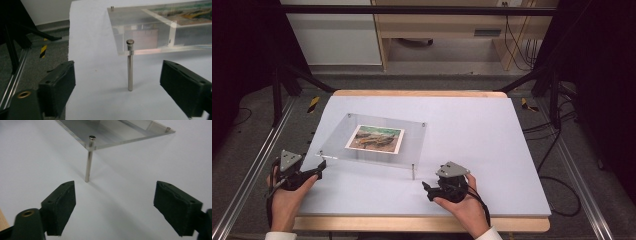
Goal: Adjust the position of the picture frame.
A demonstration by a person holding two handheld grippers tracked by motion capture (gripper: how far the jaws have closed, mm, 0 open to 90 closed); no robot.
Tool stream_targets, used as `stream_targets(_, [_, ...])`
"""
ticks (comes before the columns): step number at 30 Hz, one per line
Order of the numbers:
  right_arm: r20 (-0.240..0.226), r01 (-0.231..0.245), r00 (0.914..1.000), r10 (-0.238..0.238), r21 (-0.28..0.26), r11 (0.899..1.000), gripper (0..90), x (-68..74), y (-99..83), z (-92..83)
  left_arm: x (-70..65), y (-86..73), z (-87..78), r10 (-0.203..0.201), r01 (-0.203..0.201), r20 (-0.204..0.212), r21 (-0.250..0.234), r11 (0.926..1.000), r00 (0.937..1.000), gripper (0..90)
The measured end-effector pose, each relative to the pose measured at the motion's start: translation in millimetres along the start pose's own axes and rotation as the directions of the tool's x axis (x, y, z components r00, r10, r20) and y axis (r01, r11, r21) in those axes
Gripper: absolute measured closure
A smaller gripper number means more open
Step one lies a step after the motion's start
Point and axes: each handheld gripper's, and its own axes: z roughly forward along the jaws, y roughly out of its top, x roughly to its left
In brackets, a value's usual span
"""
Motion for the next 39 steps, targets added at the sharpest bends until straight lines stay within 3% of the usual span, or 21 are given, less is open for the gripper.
stream_targets(3, [-0.004,0.015,0.9999,-0.015,0.004,1.0,11.8,-0.7,-2.6,-0.5,1.1,-0.1,0.5,0.008,-0.007,0.019,-0.015,0.9999,0.9998,7.0])
stream_targets(6, [-0.036,0.023,0.9991,-0.022,0.025,0.999,14.2,1.0,-2.0,7.0,-0.3,-1.2,0.9,0.047,-0.047,0.057,-0.009,0.9989,0.9972,4.9])
stream_targets(9, [-0.041,0.026,0.9989,-0.024,0.053,0.998,21.6,6.6,-0.3,13.7,-2.6,-0.7,1.0,0.064,-0.064,0.048,-0.021,0.9978,0.9968,4.6])
stream_targets(13, [-0.035,0.055,0.9979,-0.054,0.032,0.998,24.3,17.0,-0.3,19.9,-3.4,-2.2,2.4,0.079,-0.079,0.067,0.007,0.9968,0.9947,6.6])
stream_targets(17, [-0.048,0.052,0.9975,-0.053,-0.008,0.999,28.8,23.5,1.7,23.7,-3.3,-2.3,4.1,0.058,-0.059,0.089,0.011,0.9982,0.9944,7.0])
stream_targets(19, [-0.081,0.017,0.9965,-0.02,-0.038,0.999,34.0,25.8,5.5,28.1,-4.1,-1.3,2.9,0.047,-0.049,0.085,0.015,0.9987,0.9952,6.3])
stream_targets(27, [-0.091,-0.021,0.9956,0.019,-0.023,1.0,40.8,26.1,11.2,44.6,-2.1,0.0,1.4,0.018,-0.018,0.098,-0.006,0.9998,0.995,7.4])
stream_targets(30, [-0.091,-0.033,0.9954,0.029,-0.037,0.999,57.6,22.1,14.6,52.7,-1.6,1.0,0.8,0.012,-0.01,0.114,-0.022,0.9997,0.9934,9.4])
stream_targets(33, [-0.1,-0.046,0.9941,0.041,-0.041,0.998,65.6,20.0,17.5,57.5,-1.5,1.1,1.0,0.008,-0.005,0.124,-0.025,0.9997,0.9923,13.4])
stream_targets(34, [-0.1,-0.054,0.9937,0.049,-0.04,0.998,68.3,19.8,18.2,59.4,-1.5,0.5,1.1,0.01,-0.009,0.131,-0.007,0.9999,0.9914,13.4])
stream_targets(35, [-0.103,-0.063,0.9929,0.059,-0.039,0.997,76.6,18.8,19.8,62.8,-1.9,-0.3,1.3,0.01,-0.011,0.133,0.008,0.9999,0.9911,13.9])
stream_targets(39, [-0.127,-0.095,0.988,0.089,-0.043,0.995,83.8,16.4,21.1,64.3,-3.2,-1.3,0.5,0.014,-0.017,0.125,0.018,0.9997,0.9921,14.9])
